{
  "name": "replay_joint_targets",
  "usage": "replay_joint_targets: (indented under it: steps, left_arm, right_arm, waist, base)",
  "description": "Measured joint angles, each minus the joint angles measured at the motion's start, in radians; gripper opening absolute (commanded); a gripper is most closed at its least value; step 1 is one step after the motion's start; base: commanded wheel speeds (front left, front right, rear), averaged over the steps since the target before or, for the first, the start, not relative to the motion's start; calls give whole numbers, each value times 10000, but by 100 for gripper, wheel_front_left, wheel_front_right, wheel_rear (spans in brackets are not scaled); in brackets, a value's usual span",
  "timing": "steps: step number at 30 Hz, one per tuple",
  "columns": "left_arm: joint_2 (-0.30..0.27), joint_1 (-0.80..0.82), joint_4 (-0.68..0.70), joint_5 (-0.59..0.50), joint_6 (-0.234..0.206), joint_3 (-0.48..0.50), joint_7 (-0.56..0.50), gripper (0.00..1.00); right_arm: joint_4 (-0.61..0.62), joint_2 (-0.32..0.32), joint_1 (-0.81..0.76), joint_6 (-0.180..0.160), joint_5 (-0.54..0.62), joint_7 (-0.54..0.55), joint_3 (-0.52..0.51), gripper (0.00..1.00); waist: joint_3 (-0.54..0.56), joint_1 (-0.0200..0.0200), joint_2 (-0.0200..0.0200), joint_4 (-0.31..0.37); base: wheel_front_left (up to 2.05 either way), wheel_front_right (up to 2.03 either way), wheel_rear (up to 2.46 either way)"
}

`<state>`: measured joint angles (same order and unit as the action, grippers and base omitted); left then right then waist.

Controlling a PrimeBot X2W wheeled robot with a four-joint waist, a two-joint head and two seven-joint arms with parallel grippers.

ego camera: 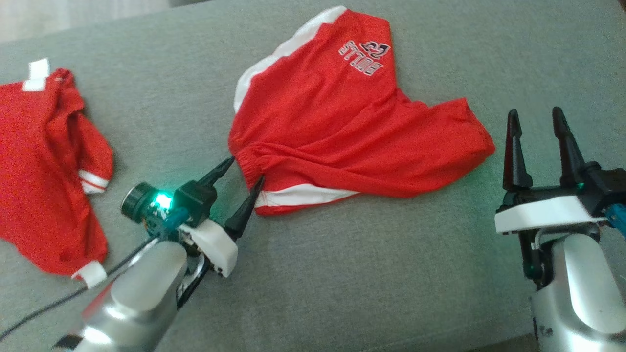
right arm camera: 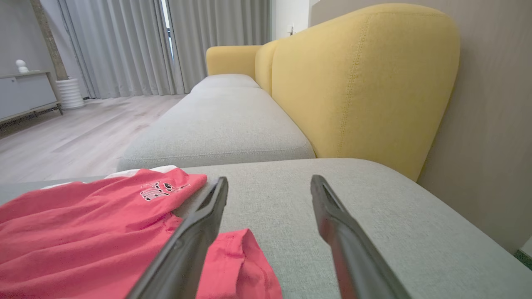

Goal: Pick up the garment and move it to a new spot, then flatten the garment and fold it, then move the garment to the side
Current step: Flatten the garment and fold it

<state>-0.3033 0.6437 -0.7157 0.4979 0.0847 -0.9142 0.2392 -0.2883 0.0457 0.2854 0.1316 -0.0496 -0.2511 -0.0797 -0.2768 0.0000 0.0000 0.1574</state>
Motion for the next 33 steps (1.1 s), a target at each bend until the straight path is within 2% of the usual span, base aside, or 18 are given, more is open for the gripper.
replay_joint_targets:
  steps: [3, 4, 9, 11, 14, 17, 23, 31, 32, 33]
  left_arm:
    - [27, -548, 556, 69, -418, 487, 102, 100]
    - [27, -548, 556, 69, -418, 487, 102, 100]
    - [67, -1405, 2541, 8, -859, 1766, 130, 100]
    - [98, -2282, 3486, -90, -999, 2393, 134, 100]
    - [290, -3234, 4061, -174, -1168, 2982, 132, 100]
    - [579, -3830, 4385, -276, -1097, 3365, 132, 100]
    - [832, -4044, 4420, -855, -744, 3643, 132, 100]
    - [1227, -4043, 4263, -1300, -391, 3965, 132, 100]
    - [1267, -4043, 4232, -1315, -332, 3985, 132, 100]
    - [1298, -4043, 4195, -1363, -301, 3994, 132, 100]
  right_arm:
    - [226, -2, -128, 0, 77, -6, -79, 100]
    - [226, -2, -128, 0, 77, -6, -79, 100]
    - [-6, 0, -428, 0, 61, 12, -259, 100]
    - [-150, -6, -638, 0, 69, 140, -405, 100]
    - [-435, -4, -738, 0, 73, 393, -667, 100]
    - [-782, -6, -729, 0, 73, 746, -907, 100]
    - [-1442, -6, -681, -2, 84, 1348, -1283, 100]
    - [-2176, -4, -252, 0, -48, 1726, -953, 100]
    - [-2215, -4, -197, 0, -63, 1724, -865, 89]
    - [-2272, -10, -143, 0, -142, 1724, -813, 10]
  waist:
    - [253, 0, 0, -301]
    - [253, 0, 0, -301]
    - [524, -1, 0, -758]
    - [676, -1, 0, -1024]
    - [791, -2, 0, -1261]
    - [850, -1, 0, -1450]
    - [849, -1, 0, -1690]
    - [680, 0, 0, -1740]
    - [663, 0, 0, -1733]
    - [650, 0, 0, -1724]
  base:
    - [0, 0, 0]
    - [0, 0, 0]
    - [0, 0, 0]
    - [0, 0, 0]
    - [0, 0, 0]
    - [0, 0, 0]
    - [0, 0, 0]
    - [0, 0, 0]
    - [0, 0, 0]
    - [0, 0, 0]
